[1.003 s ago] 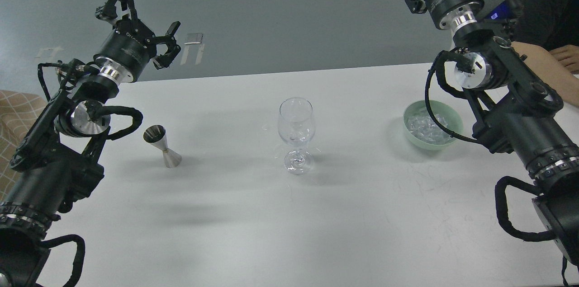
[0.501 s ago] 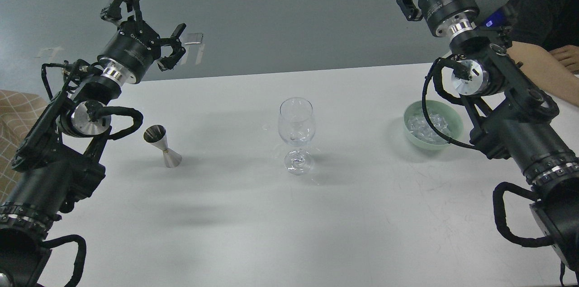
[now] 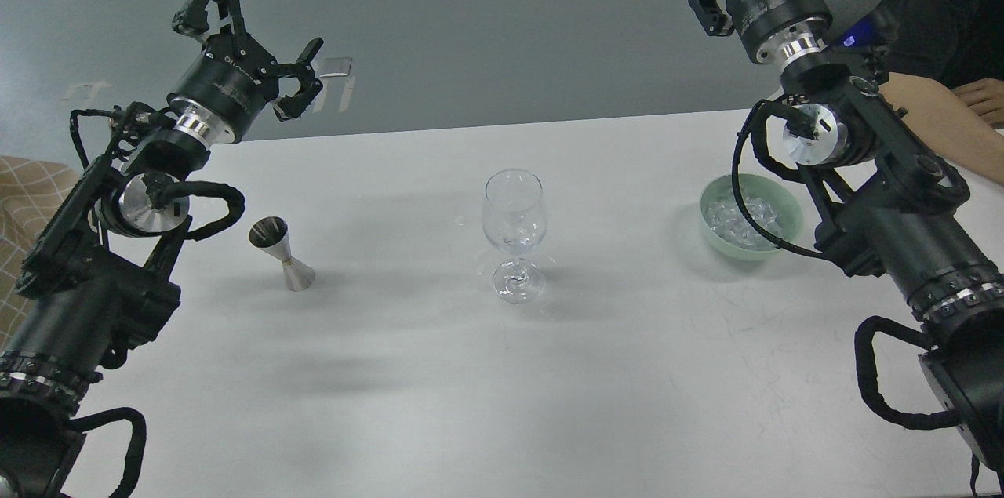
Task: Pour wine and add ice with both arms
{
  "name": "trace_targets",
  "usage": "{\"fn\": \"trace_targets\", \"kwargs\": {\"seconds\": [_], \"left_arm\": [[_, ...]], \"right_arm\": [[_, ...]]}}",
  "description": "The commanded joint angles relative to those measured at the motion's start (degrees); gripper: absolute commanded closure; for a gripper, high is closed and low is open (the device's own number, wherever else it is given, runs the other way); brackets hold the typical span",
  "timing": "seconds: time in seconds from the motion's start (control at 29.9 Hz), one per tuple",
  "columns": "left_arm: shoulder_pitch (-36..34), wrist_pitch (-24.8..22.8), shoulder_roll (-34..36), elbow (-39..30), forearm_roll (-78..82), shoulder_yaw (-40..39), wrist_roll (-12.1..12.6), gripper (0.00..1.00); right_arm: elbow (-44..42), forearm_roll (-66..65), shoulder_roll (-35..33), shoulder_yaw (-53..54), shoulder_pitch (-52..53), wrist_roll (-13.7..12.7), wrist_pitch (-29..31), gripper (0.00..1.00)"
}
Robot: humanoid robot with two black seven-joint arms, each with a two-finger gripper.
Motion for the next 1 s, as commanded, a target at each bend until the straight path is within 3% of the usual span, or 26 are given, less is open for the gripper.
{"fn": "trace_targets", "kwargs": {"seconds": [0.0,0.13,0.2,0.33,0.5,0.67,0.84,0.97], "left_arm": [[0.5,-0.1,0.1,-0.2,0.0,-0.1,0.1,0.02],[1.8,0.0,0.4,-2.5,-1.2,-0.5,0.4,0.02],[3.2,0.1,1.2,-4.3,-4.6,-0.5,1.8,0.02],[5.1,2.1,3.9,-7.9,-15.3,-1.2,6.9,0.02],[10.3,7.2,9.3,-16.6,-20.3,-1.9,7.9,0.02],[19.8,11.4,11.1,-25.6,-25.1,-9.4,8.4,0.02],[32.0,17.6,10.0,-37.5,-26.0,-19.9,10.4,0.03],[40.6,22.3,8.4,-44.5,-28.9,-25.3,10.6,0.03]], "right_arm": [[1.0,-0.1,0.0,-0.2,-0.2,0.2,-0.3,0.0],[1.1,-0.1,0.0,-0.1,-0.5,0.2,-0.4,0.0],[1.4,-0.1,-0.1,-0.2,-0.6,0.2,-0.4,0.0],[1.5,-0.1,-0.1,-0.1,-1.0,0.2,-0.5,0.0],[1.5,-0.1,-0.1,-0.1,-1.0,0.2,-0.6,0.0],[1.6,-0.1,-0.1,-0.1,-1.3,0.1,-0.6,0.0],[2.0,-0.1,-0.2,-0.1,-1.4,0.1,-0.6,0.0],[2.1,-0.1,-0.1,-0.2,-1.7,-0.1,-0.6,0.0]]}}
